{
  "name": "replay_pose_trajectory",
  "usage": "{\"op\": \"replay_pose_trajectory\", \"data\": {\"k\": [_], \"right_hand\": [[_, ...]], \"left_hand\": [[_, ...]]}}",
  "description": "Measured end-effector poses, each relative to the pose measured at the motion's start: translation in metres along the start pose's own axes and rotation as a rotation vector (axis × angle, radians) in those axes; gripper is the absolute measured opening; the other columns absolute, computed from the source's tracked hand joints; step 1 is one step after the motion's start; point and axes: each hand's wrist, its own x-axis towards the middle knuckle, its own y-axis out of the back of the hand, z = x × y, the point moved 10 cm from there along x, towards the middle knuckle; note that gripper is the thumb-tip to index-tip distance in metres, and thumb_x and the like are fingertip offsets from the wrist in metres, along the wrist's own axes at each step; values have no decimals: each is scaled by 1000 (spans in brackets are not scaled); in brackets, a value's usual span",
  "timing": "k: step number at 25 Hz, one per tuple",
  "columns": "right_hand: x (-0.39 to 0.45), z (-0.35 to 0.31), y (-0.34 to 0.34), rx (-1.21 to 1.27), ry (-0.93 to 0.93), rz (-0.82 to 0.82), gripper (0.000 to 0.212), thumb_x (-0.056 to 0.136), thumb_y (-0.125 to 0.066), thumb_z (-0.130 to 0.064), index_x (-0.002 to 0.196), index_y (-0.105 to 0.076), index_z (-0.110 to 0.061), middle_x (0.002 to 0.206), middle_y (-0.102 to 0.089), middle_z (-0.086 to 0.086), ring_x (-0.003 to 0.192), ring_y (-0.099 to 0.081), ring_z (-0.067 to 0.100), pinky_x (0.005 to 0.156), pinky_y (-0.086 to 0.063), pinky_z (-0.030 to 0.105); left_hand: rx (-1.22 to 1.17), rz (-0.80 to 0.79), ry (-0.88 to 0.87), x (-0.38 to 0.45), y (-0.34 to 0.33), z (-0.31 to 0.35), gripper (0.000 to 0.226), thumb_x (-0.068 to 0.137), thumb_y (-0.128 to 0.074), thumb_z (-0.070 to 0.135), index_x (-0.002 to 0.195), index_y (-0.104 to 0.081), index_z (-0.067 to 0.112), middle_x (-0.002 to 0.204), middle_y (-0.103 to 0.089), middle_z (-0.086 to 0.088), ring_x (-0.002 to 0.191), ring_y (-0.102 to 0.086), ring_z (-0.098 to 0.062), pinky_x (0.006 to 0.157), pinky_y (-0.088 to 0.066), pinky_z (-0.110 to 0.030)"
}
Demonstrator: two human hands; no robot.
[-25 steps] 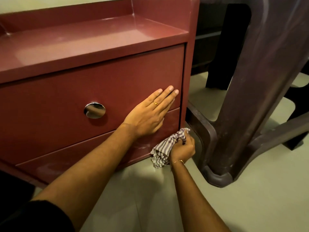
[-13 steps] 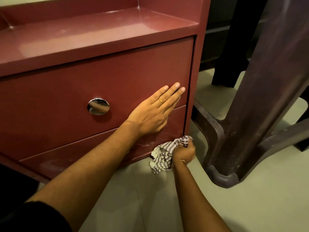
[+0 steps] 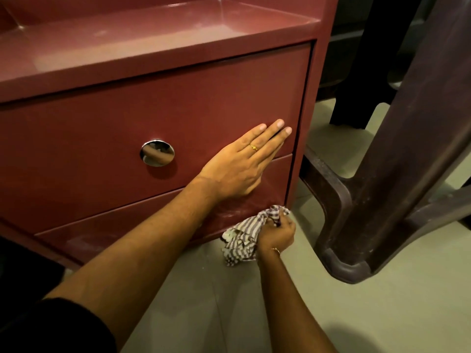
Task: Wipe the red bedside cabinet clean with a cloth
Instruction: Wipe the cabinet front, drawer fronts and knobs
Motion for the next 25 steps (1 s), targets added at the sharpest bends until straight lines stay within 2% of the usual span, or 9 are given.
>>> {"op": "replay_pose_trajectory", "data": {"k": [2,4,6,10,14,18,20,23,25], "right_hand": [[-28,-13,-5,-205,41,-72,31,77,-57,9,107,-66,10,103,-62,28,94,-61,37,78,-40,26],[-49,12,-11,-293,-73,-183,31,74,-59,12,104,-67,12,101,-61,31,94,-61,40,75,-37,18],[-52,-16,-8,-398,48,-172,31,77,-58,16,106,-65,12,102,-60,32,96,-60,43,75,-35,13],[-29,-95,-12,-291,153,118,41,82,-59,7,121,-58,-1,121,-58,21,112,-55,36,91,-41,29],[-110,-123,-45,-358,626,-119,53,66,-54,20,116,-61,2,114,-58,18,106,-56,23,90,-32,4],[-58,-106,-23,-312,511,-23,45,63,-52,25,101,-67,7,100,-60,29,94,-62,43,82,-37,7],[-45,-128,-25,-261,521,63,42,67,-56,24,104,-67,5,102,-59,28,96,-61,41,80,-36,8],[-101,-148,-56,-352,761,-149,46,69,-53,18,106,-69,-2,107,-59,20,102,-55,25,88,-35,10],[-125,-128,-58,-448,860,-299,48,67,-48,17,103,-70,-5,108,-59,18,103,-55,27,91,-36,16]], "left_hand": [[-7,-16,-12,-1,0,3,66,87,-40,33,142,-29,-2,152,-29,-12,141,-27,-28,116,-9,-39],[-12,-23,-5,0,-2,0,65,88,-39,32,142,-28,-2,152,-30,-12,141,-28,-28,116,-9,-39],[-26,-1,-12,0,1,3,57,91,-36,25,141,-30,-2,151,-32,-12,140,-29,-28,117,-7,-40],[-64,19,20,-16,12,-14,51,93,-12,5,135,-40,-2,145,-43,-10,136,-37,-29,115,-6,-41],[-25,27,47,-48,16,-26,53,93,-5,4,136,-37,-2,145,-42,-9,135,-27,-29,115,-6,-42],[1,9,23,-53,16,-24,55,92,-5,2,138,-34,-2,146,-41,-8,136,-26,-27,114,-7,-42],[30,7,3,-53,15,-23,54,92,-7,2,139,-34,-2,147,-40,-8,137,-28,-26,115,-8,-41],[72,10,-6,-52,12,-20,52,94,-12,7,140,-33,-2,149,-37,-8,140,-27,-27,115,-8,-41],[75,14,1,-52,12,-19,52,94,-11,10,141,-31,-2,150,-35,-8,141,-24,-28,116,-6,-41]]}}
